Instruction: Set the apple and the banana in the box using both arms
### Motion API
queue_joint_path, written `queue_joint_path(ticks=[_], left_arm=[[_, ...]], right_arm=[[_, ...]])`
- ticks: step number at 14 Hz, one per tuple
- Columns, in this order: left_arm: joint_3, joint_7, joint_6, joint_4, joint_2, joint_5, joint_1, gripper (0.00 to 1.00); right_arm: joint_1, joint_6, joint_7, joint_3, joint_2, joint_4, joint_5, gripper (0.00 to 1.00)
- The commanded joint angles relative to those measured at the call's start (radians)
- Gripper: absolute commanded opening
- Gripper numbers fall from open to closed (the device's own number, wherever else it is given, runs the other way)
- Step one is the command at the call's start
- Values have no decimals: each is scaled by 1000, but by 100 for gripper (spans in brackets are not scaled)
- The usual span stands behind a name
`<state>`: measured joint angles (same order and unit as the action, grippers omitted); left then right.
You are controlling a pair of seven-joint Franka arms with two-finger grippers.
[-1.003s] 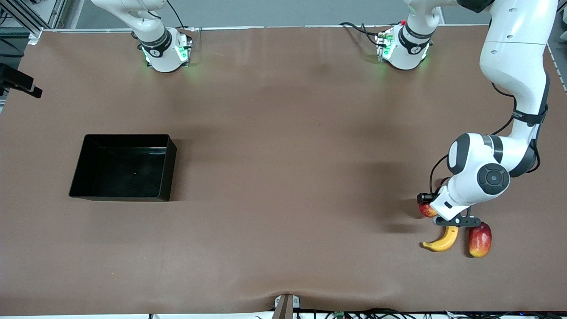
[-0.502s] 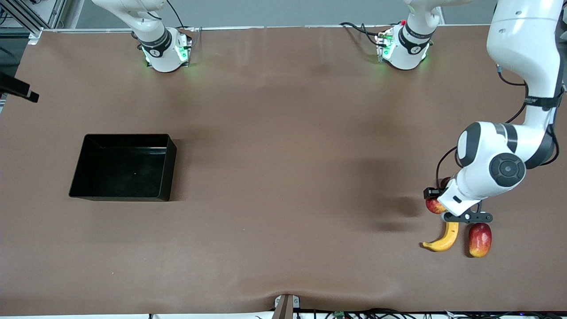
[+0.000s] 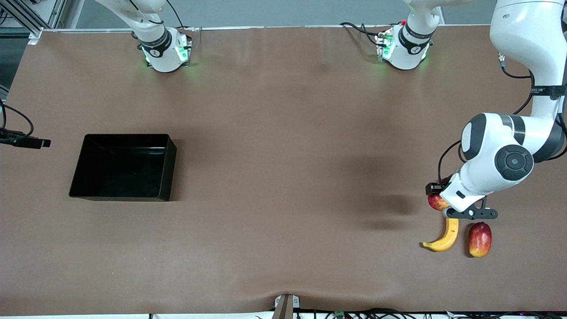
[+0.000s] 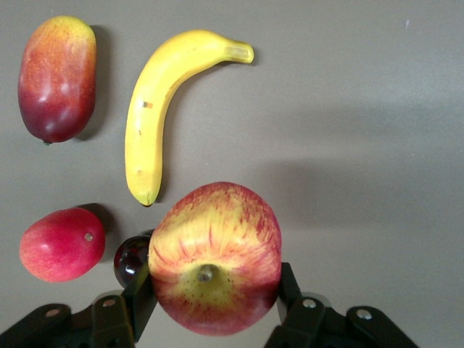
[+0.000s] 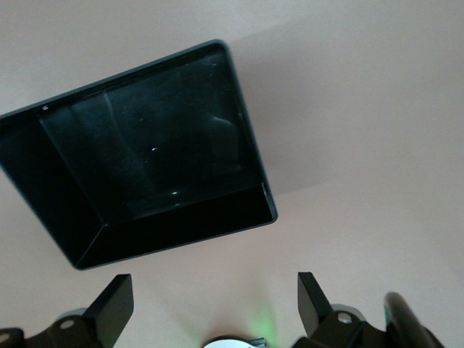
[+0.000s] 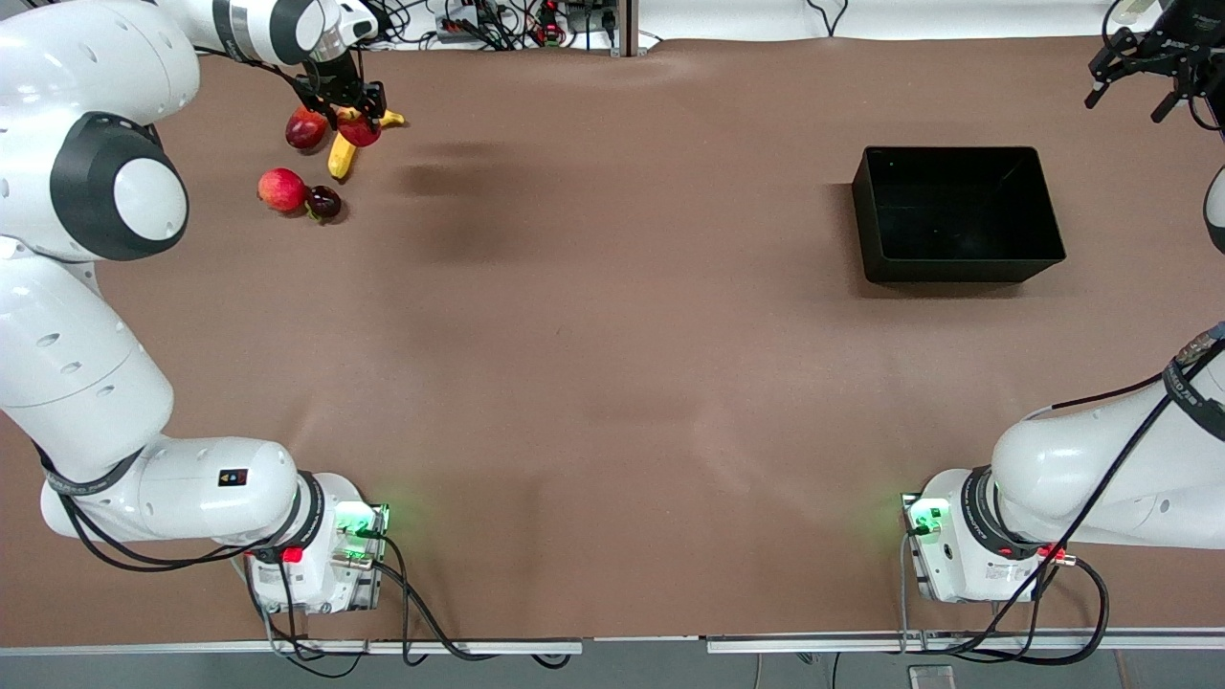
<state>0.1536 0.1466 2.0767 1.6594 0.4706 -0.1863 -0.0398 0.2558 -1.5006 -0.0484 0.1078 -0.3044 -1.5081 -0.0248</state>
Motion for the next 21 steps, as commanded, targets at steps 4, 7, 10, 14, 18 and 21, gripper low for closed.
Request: queue_joint_path(ticks=[4, 7, 10, 14, 18, 21], left_arm=[[14, 22, -32, -3, -24, -13, -5, 0], [12, 24, -32, -4, -18, -13, -3, 0], [14, 24, -32, -3, -18, -13, -5, 0], [14, 24, -32, -1, -17, -13, -5, 0], [14, 68, -32, 2, -13, -13, -2, 0], [14, 97, -32, 0, -13, -13, 3, 0]], right_arm=[[91, -142, -45, -19, -114, -3, 46, 100], [134, -173, -202, -20, -113, -134, 30, 100], [132, -249, -211, -20, -111, -262, -85, 100], [83, -531, -293, -22, -102, -406, -86, 98], [106, -616, -459, -22, -73, -517, -86, 11], [102, -560, -452, -22, -62, -524, -86, 0]])
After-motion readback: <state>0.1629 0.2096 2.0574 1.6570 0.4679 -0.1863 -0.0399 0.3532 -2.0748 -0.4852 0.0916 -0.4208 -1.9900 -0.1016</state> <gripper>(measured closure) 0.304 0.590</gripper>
